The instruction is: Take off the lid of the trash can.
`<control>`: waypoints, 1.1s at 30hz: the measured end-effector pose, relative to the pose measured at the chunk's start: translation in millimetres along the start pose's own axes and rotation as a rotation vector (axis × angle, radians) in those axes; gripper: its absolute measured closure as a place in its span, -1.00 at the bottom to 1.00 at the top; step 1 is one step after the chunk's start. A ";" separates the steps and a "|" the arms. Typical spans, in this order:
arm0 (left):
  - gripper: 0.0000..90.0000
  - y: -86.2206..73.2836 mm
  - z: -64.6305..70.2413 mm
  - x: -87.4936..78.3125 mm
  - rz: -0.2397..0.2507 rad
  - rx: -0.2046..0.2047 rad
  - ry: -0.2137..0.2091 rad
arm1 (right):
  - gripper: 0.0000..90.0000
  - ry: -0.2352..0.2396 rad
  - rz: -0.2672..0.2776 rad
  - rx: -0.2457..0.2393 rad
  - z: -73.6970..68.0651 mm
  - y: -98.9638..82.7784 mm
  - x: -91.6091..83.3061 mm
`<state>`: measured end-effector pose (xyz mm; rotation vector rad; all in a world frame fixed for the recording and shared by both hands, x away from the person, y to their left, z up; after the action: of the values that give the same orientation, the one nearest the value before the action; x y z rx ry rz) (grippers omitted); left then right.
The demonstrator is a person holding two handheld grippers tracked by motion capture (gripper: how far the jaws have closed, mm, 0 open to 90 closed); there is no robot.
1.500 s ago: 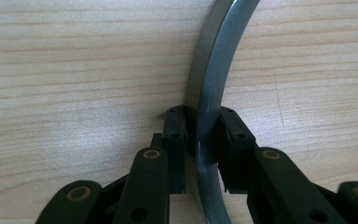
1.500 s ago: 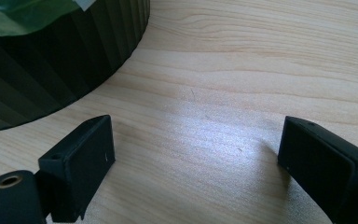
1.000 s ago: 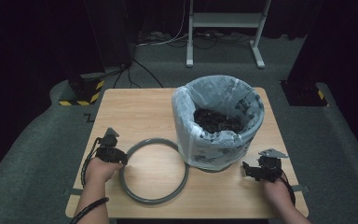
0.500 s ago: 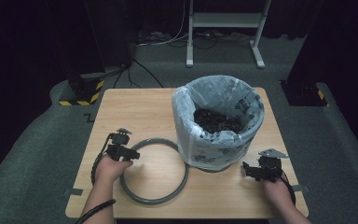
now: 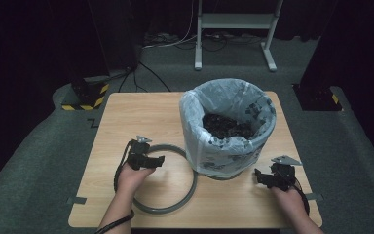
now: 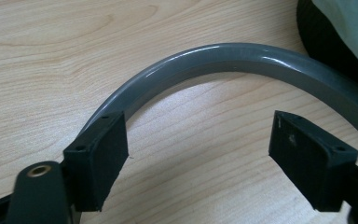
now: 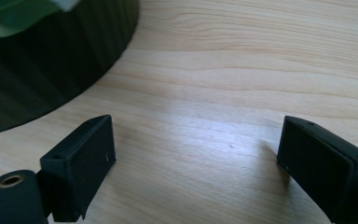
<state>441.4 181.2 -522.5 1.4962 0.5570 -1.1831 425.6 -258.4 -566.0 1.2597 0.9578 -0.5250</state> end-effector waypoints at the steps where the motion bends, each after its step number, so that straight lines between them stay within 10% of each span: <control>1: -0.64 0.0 0.0 0.0 0.000 0.000 0.000 | -0.76 0.000 0.000 0.000 0.0 0.0 0.0; 12: -0.68 1.5 7.4 -5.4 0.102 0.066 -0.034 | -0.73 -0.078 0.045 -0.014 7.3 3.7 -8.4; 19: -0.68 -0.6 9.4 -13.7 0.159 0.062 -0.106 | -0.72 -0.090 0.189 -0.051 4.3 18.2 -31.7; 33: -0.67 6.7 22.0 -23.6 0.246 0.103 -0.083 | -0.72 -0.067 0.322 -0.076 -0.3 32.5 -67.7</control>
<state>429.5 164.8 -496.4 1.5460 0.2503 -1.0886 415.3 -260.5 -491.7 1.2883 0.6945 -0.2743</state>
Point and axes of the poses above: each handheld gripper's, and its own axes: x roughly forward along the jaws, y roughly out of its top, z roughly to its right, the point moved 6 cm from there along x, roughly forward along the jaws, and after that the axes turned 13 degrees about -z, right-handed, at the moved point
